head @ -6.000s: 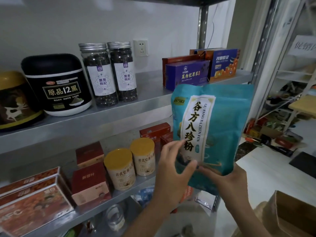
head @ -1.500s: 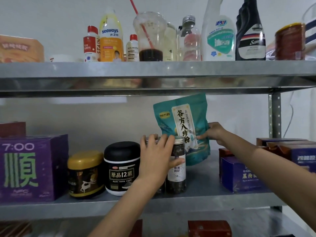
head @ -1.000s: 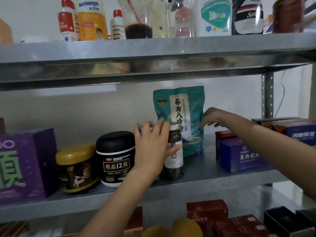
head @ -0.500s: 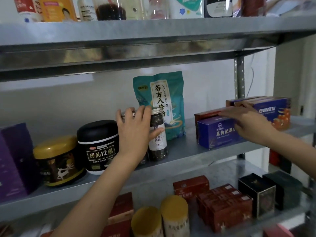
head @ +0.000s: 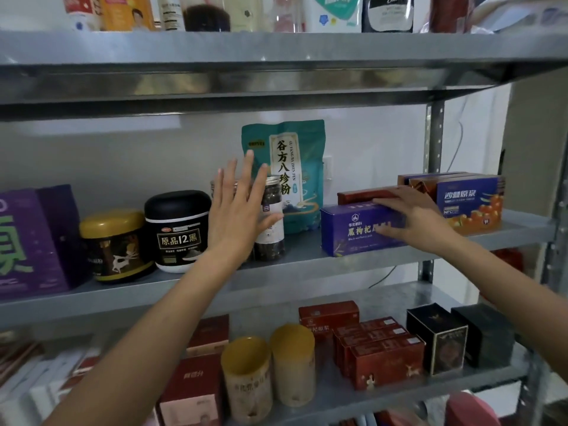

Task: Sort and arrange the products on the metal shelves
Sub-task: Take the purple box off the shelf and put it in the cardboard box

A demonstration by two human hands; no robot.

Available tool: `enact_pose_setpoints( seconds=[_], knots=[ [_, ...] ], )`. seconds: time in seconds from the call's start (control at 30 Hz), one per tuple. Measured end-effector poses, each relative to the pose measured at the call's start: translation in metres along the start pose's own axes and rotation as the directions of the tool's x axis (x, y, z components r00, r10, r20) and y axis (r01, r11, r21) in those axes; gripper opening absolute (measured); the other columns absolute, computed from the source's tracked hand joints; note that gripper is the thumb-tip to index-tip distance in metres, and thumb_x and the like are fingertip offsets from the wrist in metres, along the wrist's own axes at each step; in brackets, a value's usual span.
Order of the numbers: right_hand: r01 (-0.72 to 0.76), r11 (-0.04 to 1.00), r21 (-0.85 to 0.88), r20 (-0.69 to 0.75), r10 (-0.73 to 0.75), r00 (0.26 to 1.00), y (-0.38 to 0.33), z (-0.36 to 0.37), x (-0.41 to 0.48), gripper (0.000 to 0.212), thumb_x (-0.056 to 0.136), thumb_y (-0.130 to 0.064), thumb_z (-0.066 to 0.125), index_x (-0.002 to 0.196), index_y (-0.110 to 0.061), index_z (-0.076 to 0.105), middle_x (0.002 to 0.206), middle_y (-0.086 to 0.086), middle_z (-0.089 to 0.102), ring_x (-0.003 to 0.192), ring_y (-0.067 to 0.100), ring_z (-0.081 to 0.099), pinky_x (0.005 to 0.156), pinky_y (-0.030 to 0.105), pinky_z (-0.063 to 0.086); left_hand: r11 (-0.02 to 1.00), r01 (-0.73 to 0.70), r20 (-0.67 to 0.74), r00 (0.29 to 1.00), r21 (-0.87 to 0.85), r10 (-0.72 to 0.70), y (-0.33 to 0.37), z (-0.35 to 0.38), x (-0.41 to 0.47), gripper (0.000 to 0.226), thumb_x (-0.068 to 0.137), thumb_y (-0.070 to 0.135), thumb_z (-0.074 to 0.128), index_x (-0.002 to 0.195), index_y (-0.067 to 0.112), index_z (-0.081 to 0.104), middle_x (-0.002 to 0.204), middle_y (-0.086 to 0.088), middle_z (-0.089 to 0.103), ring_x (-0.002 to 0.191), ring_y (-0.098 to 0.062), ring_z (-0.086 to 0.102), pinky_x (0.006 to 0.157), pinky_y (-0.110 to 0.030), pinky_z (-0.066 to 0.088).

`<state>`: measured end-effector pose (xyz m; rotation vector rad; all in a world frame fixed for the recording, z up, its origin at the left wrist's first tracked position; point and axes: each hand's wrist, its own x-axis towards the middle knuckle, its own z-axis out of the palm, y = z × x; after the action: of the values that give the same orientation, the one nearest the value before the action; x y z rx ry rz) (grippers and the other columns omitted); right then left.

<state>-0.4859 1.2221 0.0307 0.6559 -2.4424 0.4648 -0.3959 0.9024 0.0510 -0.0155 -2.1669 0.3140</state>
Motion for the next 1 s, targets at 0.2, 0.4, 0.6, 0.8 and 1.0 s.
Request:
enact_pose_setpoints(
  seconds=[0.2, 0.4, 0.6, 0.8, 1.0],
  knots=[
    [-0.153, 0.924, 0.351, -0.05, 0.181, 0.982, -0.008, 0.016, -0.006, 0.058, 0.083, -0.022, 0.077, 0.137, -0.023, 0.055, 0.161, 0.009, 0.016, 0.147, 0.027, 0.012, 0.118, 0.038, 0.019, 0.734, 0.164, 0.118, 0.986, -0.66, -0.114, 0.089, 0.012, -0.042, 0.08, 0.089, 0.061, 0.037, 0.151, 0.012, 0.028, 0.157, -0.01, 0.028, 0.144, -0.024, 0.025, 0.112, -0.043, 0.032],
    [-0.068, 0.9, 0.43, -0.067, 0.107, 0.992, -0.009, 0.008, -0.016, 0.06, 0.08, -0.016, 0.079, 0.136, -0.02, 0.057, 0.156, 0.01, 0.024, 0.141, 0.019, 0.021, 0.108, 0.014, 0.024, 0.145, 0.54, 0.521, 0.84, -0.829, -0.152, 0.122, 0.023, -0.027, 0.074, 0.095, 0.035, 0.058, 0.154, 0.023, 0.016, 0.142, -0.002, 0.05, 0.13, -0.018, 0.048, 0.108, -0.042, 0.041],
    [-0.104, 0.712, 0.694, -0.093, 0.232, 0.968, 0.016, 0.008, -0.031, 0.078, 0.083, -0.008, 0.075, 0.148, -0.023, 0.035, 0.154, 0.001, 0.028, 0.141, 0.017, 0.03, 0.103, 0.024, 0.039, 0.046, 0.537, 0.508, 0.821, -0.843, -0.262, 0.127, 0.016, -0.032, 0.036, 0.099, 0.019, 0.053, 0.132, 0.006, 0.051, 0.111, 0.002, 0.065, 0.097, -0.007, 0.065, 0.08, -0.015, 0.051],
    [-0.211, 0.208, 0.955, 0.171, 0.195, 0.966, 0.026, 0.006, -0.079, 0.062, 0.081, -0.031, 0.067, 0.139, -0.029, 0.048, 0.119, -0.003, 0.07, 0.1, 0.007, 0.069, 0.069, 0.015, 0.055, -0.115, 0.641, 0.644, 0.713, -0.759, -0.277, 0.138, -0.012, -0.061, 0.032, 0.098, 0.034, 0.051, 0.114, 0.008, 0.062, 0.093, 0.0, 0.074, 0.075, -0.005, 0.07, 0.062, -0.014, 0.051],
    [-0.265, 0.113, 0.958, 0.21, 0.359, 0.909, 0.015, 0.009, -0.13, 0.067, 0.069, -0.04, 0.071, 0.133, -0.03, 0.056, 0.088, -0.009, 0.076, 0.082, 0.005, 0.072, 0.059, 0.018, 0.056, -0.212, 0.701, 0.733, 0.66, -0.68, -0.168, 0.156, -0.041, -0.098, 0.033, 0.099, 0.036, 0.049, 0.11, 0.01, 0.066, 0.091, 0.0, 0.076, 0.078, -0.006, 0.071, 0.063, -0.014, 0.051]
  ],
)
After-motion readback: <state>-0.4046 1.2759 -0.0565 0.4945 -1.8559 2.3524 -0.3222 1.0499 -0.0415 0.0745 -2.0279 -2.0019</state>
